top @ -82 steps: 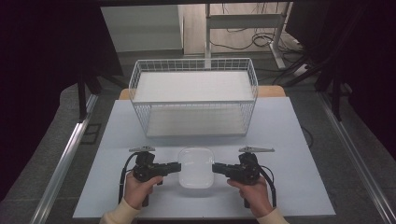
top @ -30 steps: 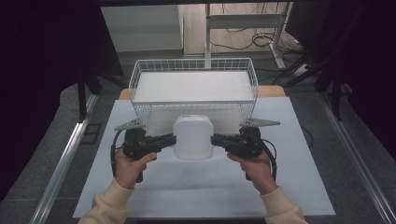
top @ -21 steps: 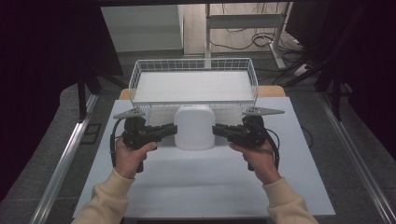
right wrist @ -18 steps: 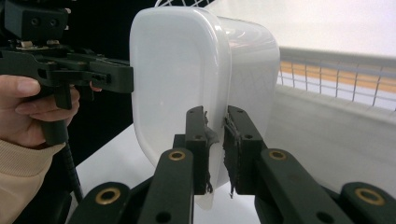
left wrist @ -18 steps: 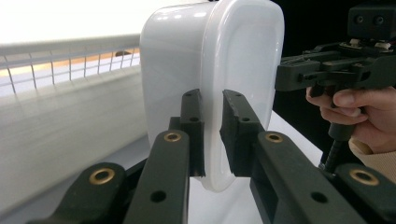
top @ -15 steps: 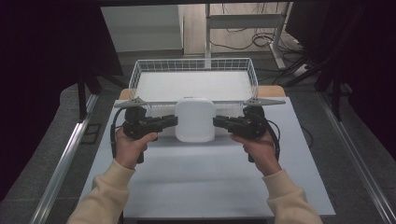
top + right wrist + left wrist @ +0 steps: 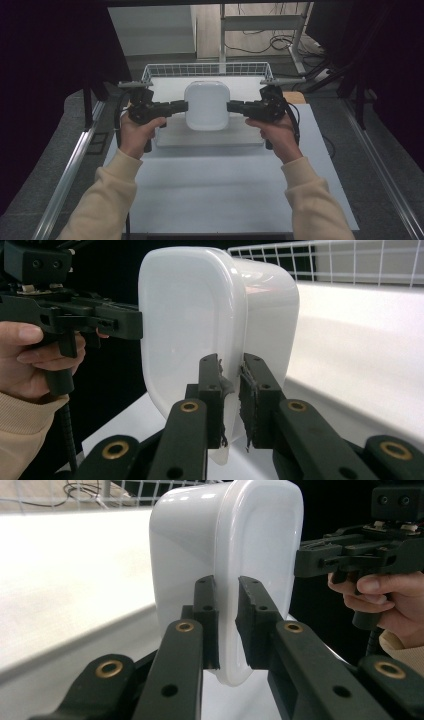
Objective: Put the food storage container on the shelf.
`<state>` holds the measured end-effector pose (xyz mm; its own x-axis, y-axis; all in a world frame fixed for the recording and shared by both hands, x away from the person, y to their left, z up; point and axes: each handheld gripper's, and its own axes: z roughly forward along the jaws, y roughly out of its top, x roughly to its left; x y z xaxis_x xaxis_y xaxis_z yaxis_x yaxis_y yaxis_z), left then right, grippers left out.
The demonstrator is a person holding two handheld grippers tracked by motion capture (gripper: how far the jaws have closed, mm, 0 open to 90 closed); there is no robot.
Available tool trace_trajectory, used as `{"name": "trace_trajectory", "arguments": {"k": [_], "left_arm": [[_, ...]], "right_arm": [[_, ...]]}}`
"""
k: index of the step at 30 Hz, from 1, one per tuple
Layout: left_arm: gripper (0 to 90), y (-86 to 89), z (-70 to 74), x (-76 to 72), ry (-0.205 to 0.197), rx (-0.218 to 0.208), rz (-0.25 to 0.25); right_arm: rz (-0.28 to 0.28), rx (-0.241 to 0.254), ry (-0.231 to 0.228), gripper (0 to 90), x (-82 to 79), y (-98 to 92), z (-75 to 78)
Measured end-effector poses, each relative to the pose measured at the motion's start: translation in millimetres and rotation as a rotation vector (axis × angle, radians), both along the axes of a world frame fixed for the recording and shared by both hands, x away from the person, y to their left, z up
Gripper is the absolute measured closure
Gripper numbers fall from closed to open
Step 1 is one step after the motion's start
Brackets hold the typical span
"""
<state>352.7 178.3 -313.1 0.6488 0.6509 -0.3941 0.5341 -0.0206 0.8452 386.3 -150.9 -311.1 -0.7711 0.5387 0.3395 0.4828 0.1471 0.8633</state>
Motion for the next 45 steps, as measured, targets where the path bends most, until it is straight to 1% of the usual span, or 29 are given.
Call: {"name": "trace_trajectory", "arguments": {"k": [5,8,11,12,13,14,18,19,21,24,25,26,28,31,33,35,36,38,40,41,42,45], "left_arm": [[80.1,4.6,10.4,14.8,0.01,-0.009,0.007],[80.0,6.0,15.7,21.8,0.01,-0.005,0.013],[80.0,7.1,18.1,28.2,0.014,-0.005,0.02],[80.0,7.5,18.2,30.4,0.017,-0.004,0.02],[79.9,7.5,18.2,30.4,0.017,-0.004,0.02],[79.9,8.1,17.4,34.6,0.029,-0.008,0.024],[79.9,8.0,13.9,43.1,0.055,-0.005,0.028],[79.9,7.7,12.9,45.5,0.064,-0.003,0.029],[79.8,7.8,11.1,50.8,0.079,-0.016,0.031],[79.7,7.3,10.0,59.2,0.103,-0.029,0.035],[79.6,7.3,10.0,59.2,0.103,-0.029,0.035],[79.5,6.9,10.1,65.2,0.12,-0.039,0.038],[79.4,7.2,10.1,71.1,0.14,-0.057,0.041],[79.1,8.2,11.3,79.4,0.179,-0.084,0.04],[78.4,9.0,10.7,84.1,0.195,-0.102,0.034],[76.8,10.7,7.8,89.9,0.227,-0.119,0.03],[76.1,12.3,5.8,92.9,0.25,-0.138,0.034],[75.1,16.1,1.8,99.8,0.277,-0.166,0.03],[73.8,18.1,-1.9,105.6,0.299,-0.188,0.034],[73.2,18.1,-1.9,105.6,0.299,-0.188,0.034],[72.6,19.5,-5.4,110.5,0.315,-0.209,0.038],[71.5,20.6,-10.6,117.3,0.334,-0.242,0.049]], "right_arm": [[0.001,-0.006,0.01,80.3,16.4,5.1,12.2],[0.0,-0.012,0.013,80.2,24.4,8.0,18.0],[-0.003,-0.013,0.015,80.2,31.5,10.0,21.9],[-0.004,-0.014,0.022,80.2,33.2,10.8,22.7],[-0.006,-0.015,0.025,80.2,35.3,11.4,22.9],[-0.006,-0.015,0.029,80.2,37.8,11.8,22.5],[-0.008,-0.016,0.058,80.0,47.8,12.9,18.8],[-0.011,-0.019,0.071,79.9,50.0,13.2,17.9],[-0.013,-0.024,0.089,79.8,55.3,13.4,16.1],[-0.019,-0.005,0.119,79.8,62.7,12.5,16.6],[-0.019,-0.005,0.119,79.8,62.7,12.5,16.6],[-0.028,0.002,0.134,79.5,67.6,12.1,17.8],[-0.047,0.015,0.156,79.0,72.9,12.5,17.5],[-0.068,0.034,0.207,77.5,81.4,12.9,17.1],[-0.081,0.029,0.234,76.1,86.0,13.9,16.5],[-0.099,0.025,0.263,74.7,90.5,15.4,15.0],[-0.106,0.03,0.28,74.3,92.7,16.2,13.7],[-0.118,0.051,0.313,74.6,96.8,17.0,11.4],[-0.128,0.069,0.341,74.6,100.4,17.2,9.4],[-0.131,0.076,0.35,74.3,102.0,17.6,8.4],[-0.134,0.081,0.356,73.9,103.4,17.7,7.2],[-0.147,0.106,0.388,73.3,106.6,17.5,4.7]]}}
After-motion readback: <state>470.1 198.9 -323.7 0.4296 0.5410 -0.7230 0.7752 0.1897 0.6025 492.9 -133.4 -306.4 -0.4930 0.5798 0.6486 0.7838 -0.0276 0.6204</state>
